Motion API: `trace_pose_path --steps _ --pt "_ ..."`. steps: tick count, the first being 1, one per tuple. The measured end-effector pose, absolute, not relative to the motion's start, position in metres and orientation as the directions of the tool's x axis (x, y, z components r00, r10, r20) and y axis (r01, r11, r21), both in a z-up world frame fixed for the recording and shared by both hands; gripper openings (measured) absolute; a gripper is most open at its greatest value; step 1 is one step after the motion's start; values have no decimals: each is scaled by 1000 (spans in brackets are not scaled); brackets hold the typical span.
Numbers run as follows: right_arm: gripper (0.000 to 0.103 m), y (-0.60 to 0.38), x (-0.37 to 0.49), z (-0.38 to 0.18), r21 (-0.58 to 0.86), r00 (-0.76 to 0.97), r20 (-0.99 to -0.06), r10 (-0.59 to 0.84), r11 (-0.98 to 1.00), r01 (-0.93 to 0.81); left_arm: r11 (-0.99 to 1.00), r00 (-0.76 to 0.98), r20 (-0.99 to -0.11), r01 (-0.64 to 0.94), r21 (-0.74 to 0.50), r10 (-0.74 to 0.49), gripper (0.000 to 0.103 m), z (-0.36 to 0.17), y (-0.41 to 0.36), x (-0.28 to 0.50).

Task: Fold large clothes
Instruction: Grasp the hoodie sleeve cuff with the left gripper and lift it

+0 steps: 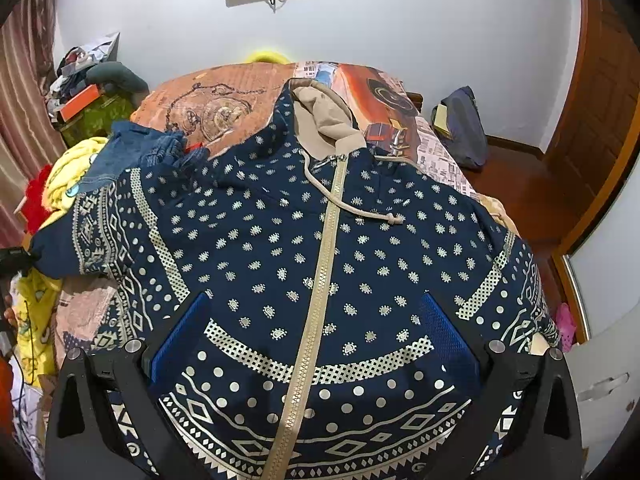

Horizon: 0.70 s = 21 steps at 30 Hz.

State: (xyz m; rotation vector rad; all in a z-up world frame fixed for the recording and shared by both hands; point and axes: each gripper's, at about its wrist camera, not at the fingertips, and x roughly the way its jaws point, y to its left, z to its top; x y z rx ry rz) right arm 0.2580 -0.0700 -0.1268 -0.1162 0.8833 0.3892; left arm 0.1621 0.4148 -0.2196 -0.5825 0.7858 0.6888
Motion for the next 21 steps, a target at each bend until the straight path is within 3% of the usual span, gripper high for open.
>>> trace_pose_path --steps 5,10,15,21 --pt "103 -77 259 -110 69 586 -748 311 915 -398 745 638 -659 -645 -172 400 2 -134 377 180" --pt "103 -86 266 -96 67 600 -731 326 908 -413 852 778 -535 -488 -187 328 2 -52 325 210" --pt "103 -99 276 -83 52 615 -716 331 903 -425 918 848 -490 -338 -209 201 2 -10 267 261" --pt "103 -116 286 -78 45 620 -712 328 904 -426 971 867 -497 -149 -185 38 2 -4 172 321"
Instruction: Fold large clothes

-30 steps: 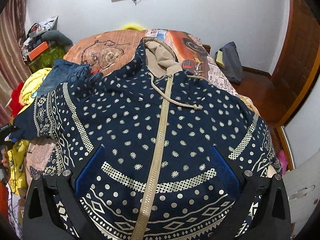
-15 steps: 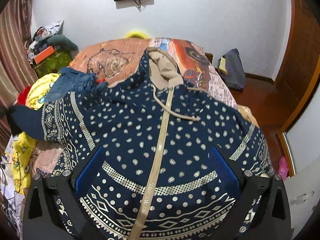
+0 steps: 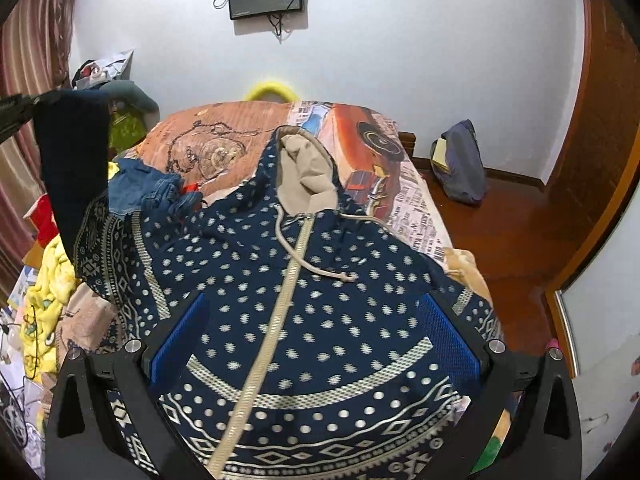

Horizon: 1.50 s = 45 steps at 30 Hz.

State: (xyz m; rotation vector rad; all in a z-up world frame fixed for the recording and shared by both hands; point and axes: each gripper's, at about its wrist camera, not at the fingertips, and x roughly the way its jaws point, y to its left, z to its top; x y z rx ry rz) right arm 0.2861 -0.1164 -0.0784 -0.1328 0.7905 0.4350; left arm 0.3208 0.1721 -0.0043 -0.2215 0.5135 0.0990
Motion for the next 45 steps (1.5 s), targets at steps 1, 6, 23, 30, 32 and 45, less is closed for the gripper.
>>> trace_pose_path --steps 1,6,23,30,32,45 --pt "103 -119 288 -80 46 617 -717 325 905 -423 975 860 -510 -110 -191 -3 2 -10 153 332" --pt "103 -136 294 -95 55 593 -745 305 914 -401 988 785 -611 8 -153 -101 2 -52 77 376" --pt "103 -190 295 -148 31 503 -842 196 947 -319 957 372 -911 283 -69 -176 3 -232 -73 400" --pt "103 -192 294 -141 40 511 -836 200 951 -306 942 371 -902 321 -96 -218 51 -207 -61 375" --pt "103 -188 294 -135 42 519 -829 207 949 -312 947 411 -887 312 -78 -209 54 -192 -49 368" --pt "103 -92 296 -133 -70 511 -823 250 846 -528 1000 527 -850 6 19 13 65 -162 110 330"
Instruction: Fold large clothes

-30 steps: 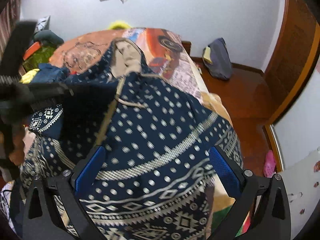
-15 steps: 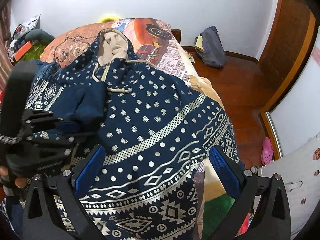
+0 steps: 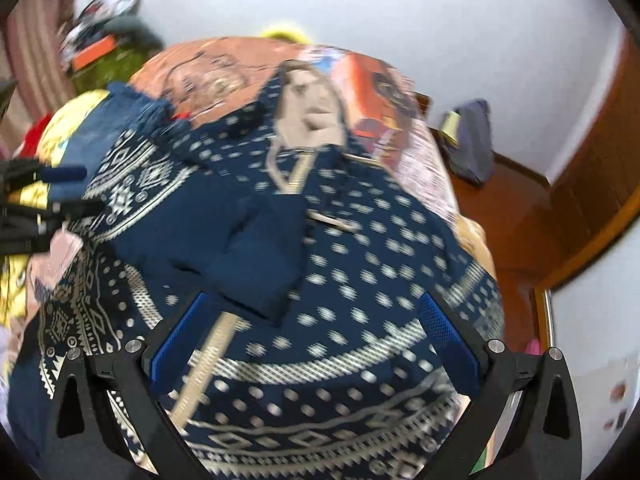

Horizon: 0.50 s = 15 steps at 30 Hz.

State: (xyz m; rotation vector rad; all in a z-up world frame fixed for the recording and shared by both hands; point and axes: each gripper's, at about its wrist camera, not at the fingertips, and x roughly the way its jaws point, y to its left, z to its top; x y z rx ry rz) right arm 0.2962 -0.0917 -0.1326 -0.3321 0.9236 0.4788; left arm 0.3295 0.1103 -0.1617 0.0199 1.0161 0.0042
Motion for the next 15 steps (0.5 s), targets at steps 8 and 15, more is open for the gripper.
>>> trace_pose_path --steps 8,15 --pt "98 -22 301 -172 -126 433 -871 233 746 -654 993 467 -883 -115 -6 49 65 -203 162 311" --pt "71 8 310 -209 -209 428 -891 148 705 -678 991 427 -902 -131 0 56 65 -238 163 307"
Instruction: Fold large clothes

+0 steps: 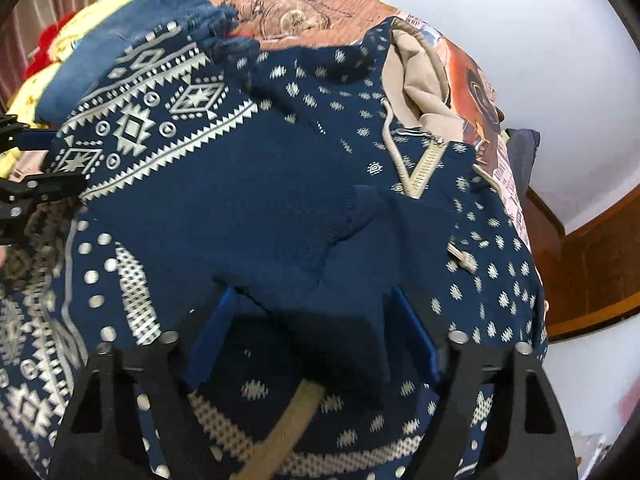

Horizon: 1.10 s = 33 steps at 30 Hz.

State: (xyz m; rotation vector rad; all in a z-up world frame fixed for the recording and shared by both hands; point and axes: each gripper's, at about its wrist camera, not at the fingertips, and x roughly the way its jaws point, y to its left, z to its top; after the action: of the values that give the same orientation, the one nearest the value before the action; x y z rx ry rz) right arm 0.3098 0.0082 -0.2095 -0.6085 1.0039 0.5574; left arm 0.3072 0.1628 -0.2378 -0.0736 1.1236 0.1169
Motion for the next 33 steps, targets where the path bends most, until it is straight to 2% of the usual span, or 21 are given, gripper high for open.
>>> trace_pose_path --steps 2,6,7,9,23,28,33 --pt "70 8 312 -212 -184 424 -889 173 712 -677 990 426 -904 -141 -15 47 65 -243 165 308" --pt "39 8 321 -211 -108 379 -895 236 710 -696 983 434 -900 -177 -44 38 68 -248 170 308" --pt "28 7 322 -211 -110 386 -893 233 717 -688 982 435 -900 -183 -47 38 68 -249 171 309" --pt "13 6 324 -209 -137 409 -888 210 729 -670 981 436 -899 -189 -51 38 69 -250 173 309" --pt "9 -99 339 -129 -6 562 -775 290 885 -465 978 414 -907 -209 -15 75 70 -247 169 313" --pt "9 -133 345 -130 48 556 -781 286 914 -403 975 435 -898 -221 -28 73 70 -235 170 312" --pt "9 -158 353 -159 133 482 -827 289 934 -331 974 396 -913 -226 7 99 70 -245 171 318"
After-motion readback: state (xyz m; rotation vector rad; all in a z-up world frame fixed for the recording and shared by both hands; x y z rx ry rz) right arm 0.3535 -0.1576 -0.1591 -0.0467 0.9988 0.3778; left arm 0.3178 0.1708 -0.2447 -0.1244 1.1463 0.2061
